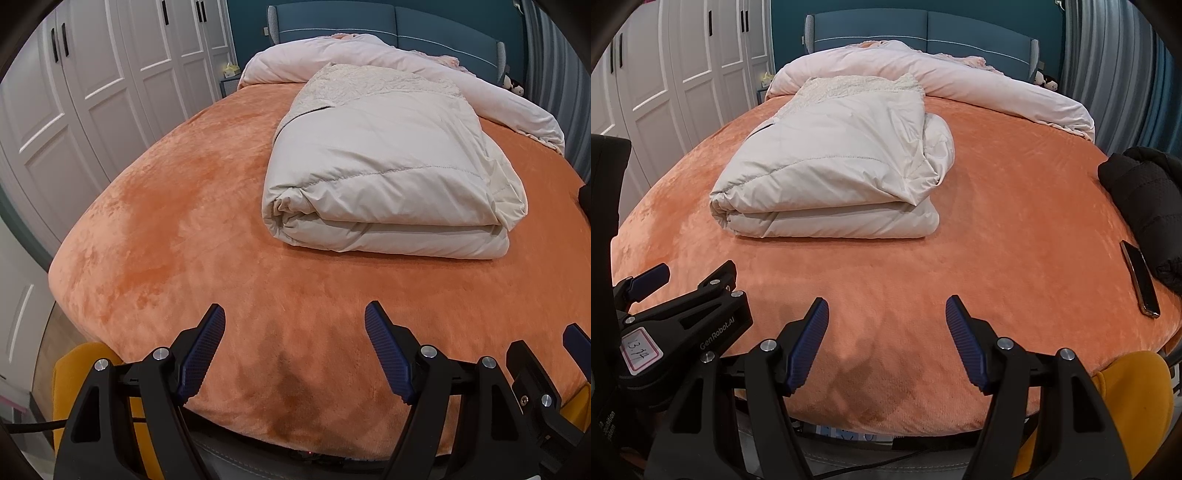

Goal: Fold large clothes

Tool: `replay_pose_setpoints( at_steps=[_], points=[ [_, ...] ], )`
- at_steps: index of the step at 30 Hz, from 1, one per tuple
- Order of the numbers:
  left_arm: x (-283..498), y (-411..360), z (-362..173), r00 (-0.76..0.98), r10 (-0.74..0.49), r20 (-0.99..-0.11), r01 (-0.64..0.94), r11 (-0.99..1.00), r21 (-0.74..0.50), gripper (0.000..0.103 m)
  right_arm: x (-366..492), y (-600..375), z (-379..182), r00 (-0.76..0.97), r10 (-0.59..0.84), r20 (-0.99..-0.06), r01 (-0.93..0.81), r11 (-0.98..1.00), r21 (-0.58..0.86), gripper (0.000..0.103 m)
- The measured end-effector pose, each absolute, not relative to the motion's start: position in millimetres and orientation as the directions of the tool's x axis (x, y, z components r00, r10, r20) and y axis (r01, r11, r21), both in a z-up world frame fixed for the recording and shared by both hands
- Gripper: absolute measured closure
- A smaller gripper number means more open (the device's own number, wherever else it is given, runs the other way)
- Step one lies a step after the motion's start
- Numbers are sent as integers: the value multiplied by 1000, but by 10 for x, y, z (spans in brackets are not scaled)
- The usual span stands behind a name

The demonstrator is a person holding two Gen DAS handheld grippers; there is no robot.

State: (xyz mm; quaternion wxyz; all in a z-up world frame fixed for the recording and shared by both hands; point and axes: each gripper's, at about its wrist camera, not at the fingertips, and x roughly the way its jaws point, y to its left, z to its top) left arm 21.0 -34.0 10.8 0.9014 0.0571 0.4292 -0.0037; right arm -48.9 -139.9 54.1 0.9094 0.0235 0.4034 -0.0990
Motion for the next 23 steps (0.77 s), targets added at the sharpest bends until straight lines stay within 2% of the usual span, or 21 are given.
replay_pose_setpoints(
  at_steps=[23],
  points=[
    [245, -381, 153, 647, 64, -760, 41, 992, 118, 30, -491, -1230, 559, 660, -183, -729, 242, 970, -24, 40]
  ],
)
